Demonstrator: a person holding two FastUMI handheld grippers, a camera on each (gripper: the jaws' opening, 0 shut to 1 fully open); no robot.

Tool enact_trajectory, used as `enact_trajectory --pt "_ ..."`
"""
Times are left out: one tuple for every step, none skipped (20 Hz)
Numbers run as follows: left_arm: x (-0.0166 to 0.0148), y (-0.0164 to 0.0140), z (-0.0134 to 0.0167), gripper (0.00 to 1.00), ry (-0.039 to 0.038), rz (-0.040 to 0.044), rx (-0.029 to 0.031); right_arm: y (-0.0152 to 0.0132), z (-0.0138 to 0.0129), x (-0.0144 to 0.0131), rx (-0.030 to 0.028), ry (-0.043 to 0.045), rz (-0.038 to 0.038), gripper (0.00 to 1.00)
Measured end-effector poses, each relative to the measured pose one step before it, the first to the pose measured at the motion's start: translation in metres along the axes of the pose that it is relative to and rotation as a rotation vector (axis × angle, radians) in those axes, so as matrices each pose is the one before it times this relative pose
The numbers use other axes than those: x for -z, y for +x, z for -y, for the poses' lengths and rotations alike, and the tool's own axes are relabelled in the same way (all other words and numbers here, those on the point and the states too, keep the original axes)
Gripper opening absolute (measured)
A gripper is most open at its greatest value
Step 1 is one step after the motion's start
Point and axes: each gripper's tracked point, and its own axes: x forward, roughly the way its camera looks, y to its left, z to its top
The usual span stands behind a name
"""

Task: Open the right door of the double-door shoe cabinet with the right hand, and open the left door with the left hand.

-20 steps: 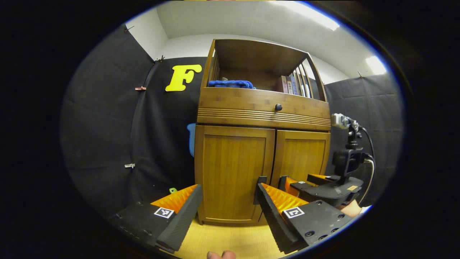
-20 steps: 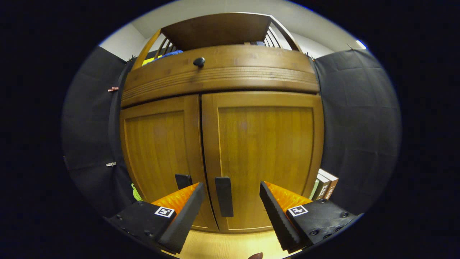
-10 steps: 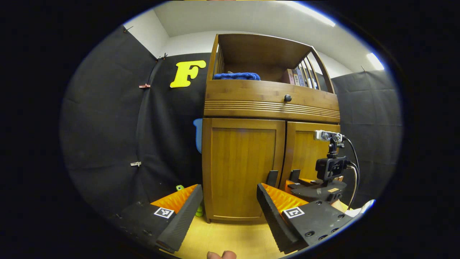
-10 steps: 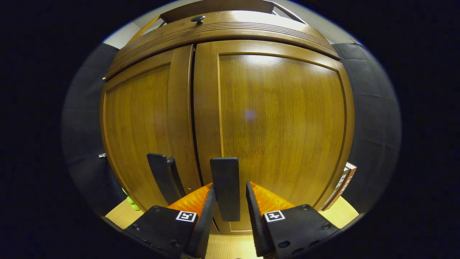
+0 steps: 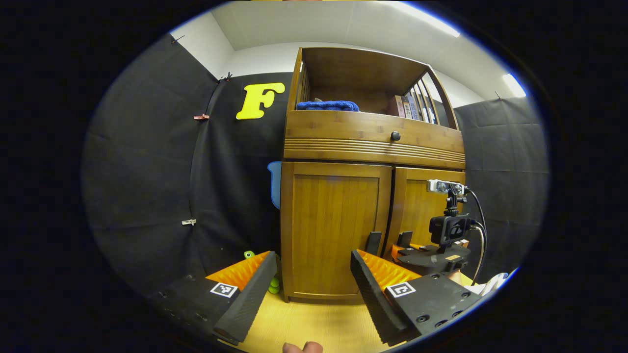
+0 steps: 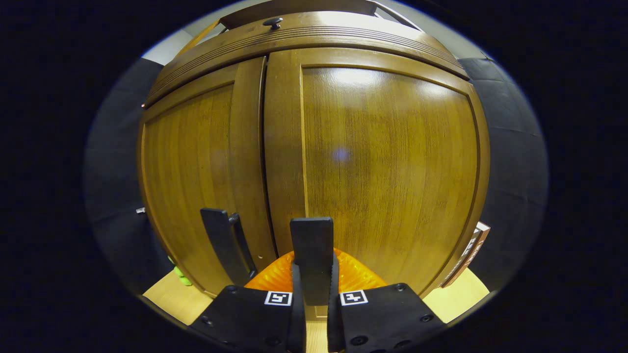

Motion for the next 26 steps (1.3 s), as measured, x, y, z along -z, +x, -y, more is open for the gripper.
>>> enact_trajectory --pt "-0.00173 -0.00266 0.00129 0.94 -0.00179 0.00140 0.00241 -0.00680 0.00041 -0.00025 -0.00893 -0.00479 -0.00306 0.21" --pt "-0.00055 -0.00398 0.00116 0.94 -0.00094 0.00337 0.00182 -0.01315 0.00205 0.00419 -0.00848 0.00997 0.00211 0.21" --pt "-0.00173 -0.00342 0.00167 0.94 -0.00006 0.00467 0.00229 -0.00981 0.00233 0.00207 -0.00591 0.01361 -0.00381 0.20" --pt "-0.00099 -0.00344 0.00193 0.94 -0.00090 0.00519 0.00205 -0.00827 0.00127 0.00113 -0.00428 0.00547 -0.00048 0.21" --pt "-0.00220 -0.00343 0.00171 0.94 -0.00175 0.00403 0.00374 -0.00962 0.00231 0.00072 -0.00131 -0.00219 -0.00225 0.20" --pt "0.00053 -0.00362 0.00314 0.94 -0.00188 0.00203 0.00426 -0.01051 0.00344 0.00104 0.00033 0.00021 0.00018 0.20" --pt "-0.00064 -0.00328 0.00324 0.94 -0.00186 0.00022 0.00371 -0.01077 0.00466 0.00210 0.00070 0.00723 -0.00209 0.20" --pt "0.00195 -0.00482 0.00281 0.94 -0.00196 0.00157 0.00402 -0.01061 0.00485 0.00163 0.00100 0.00720 -0.00201 0.20" --pt "-0.00025 -0.00412 0.00382 0.94 -0.00094 0.00163 0.00466 -0.01002 0.00452 0.00091 -0.00178 -0.00421 -0.00185 0.20" --pt "0.00115 -0.00301 0.00362 0.94 0.00110 0.00075 0.00354 -0.00825 0.00331 -0.00090 -0.00113 -0.00452 0.00034 0.20" --pt "-0.00043 -0.00248 0.00364 0.94 0.00119 0.00070 0.00301 -0.00868 0.00537 0.00138 -0.00080 0.00226 -0.00191 0.20" --pt "0.00023 -0.00198 0.00406 0.95 0.00016 0.00017 0.00331 -0.01085 0.00689 0.00097 -0.00047 0.00581 -0.00143 0.20" --pt "-0.00122 -0.00130 0.00425 0.95 -0.00137 0.00236 0.00404 -0.01029 0.00681 0.00092 0.00212 0.00796 -0.00229 0.20" --pt "0.00051 -0.00081 0.00486 0.95 -0.00158 0.00208 0.00385 -0.00808 0.00750 0.00112 0.00354 0.00683 0.00039 0.20" --pt "-0.00083 0.00009 0.00467 0.94 -0.00191 -0.00150 0.00355 -0.00965 0.00742 0.00157 0.00676 0.00918 -0.00507 0.20" --pt "0.00201 0.00044 0.00617 0.94 -0.00190 -0.00444 0.00321 -0.00953 0.00914 0.00002 0.00780 0.00120 -0.00195 0.20" --pt "0.00030 0.00073 0.00708 0.94 -0.00297 -0.00279 0.00560 -0.00748 0.00836 -0.00006 0.00914 -0.00566 -0.00078 0.20" --pt "-0.00116 0.00207 0.00659 0.94 -0.00257 0.00042 0.00654 -0.00809 0.00862 0.00023 0.00791 -0.00470 -0.00003 0.20" --pt "-0.00053 0.00181 0.00668 0.94 -0.00096 0.00081 0.00491 -0.00611 0.00772 0.00049 0.00431 -0.00346 -0.00535 0.20" --pt "-0.00143 0.00251 0.00578 0.94 0.00026 0.00012 0.00359 -0.00527 0.00633 -0.00051 0.00359 -0.00265 -0.00403 0.20" --pt "-0.00005 0.00338 0.00580 0.92 0.00087 0.00103 0.00411 -0.00422 0.00702 0.00088 0.00331 -0.00217 -0.01008 0.20" --pt "-0.00136 0.00447 0.00561 0.94 0.00138 0.00081 0.00411 -0.00380 0.00621 -0.00049 -0.00005 -0.00328 -0.00591 0.20" --pt "-0.00057 0.00504 0.00513 0.92 0.00167 0.00148 0.00187 -0.00384 0.00655 -0.00030 -0.00094 -0.00096 -0.00573 0.20" --pt "-0.00145 0.00528 0.00456 0.94 0.00068 0.00147 0.00227 -0.00413 0.00606 -0.00087 -0.00103 0.00192 -0.00328 0.19" --pt "0.00025 0.00548 0.00460 0.94 -0.00014 -0.00106 0.00127 -0.00356 0.00721 0.00013 0.00121 0.00524 -0.00451 0.19" --pt "-0.00008 0.00448 0.00249 0.94 -0.00195 -0.00179 -0.00069 -0.00438 0.00934 -0.00022 0.00345 0.00786 -0.00549 0.19"
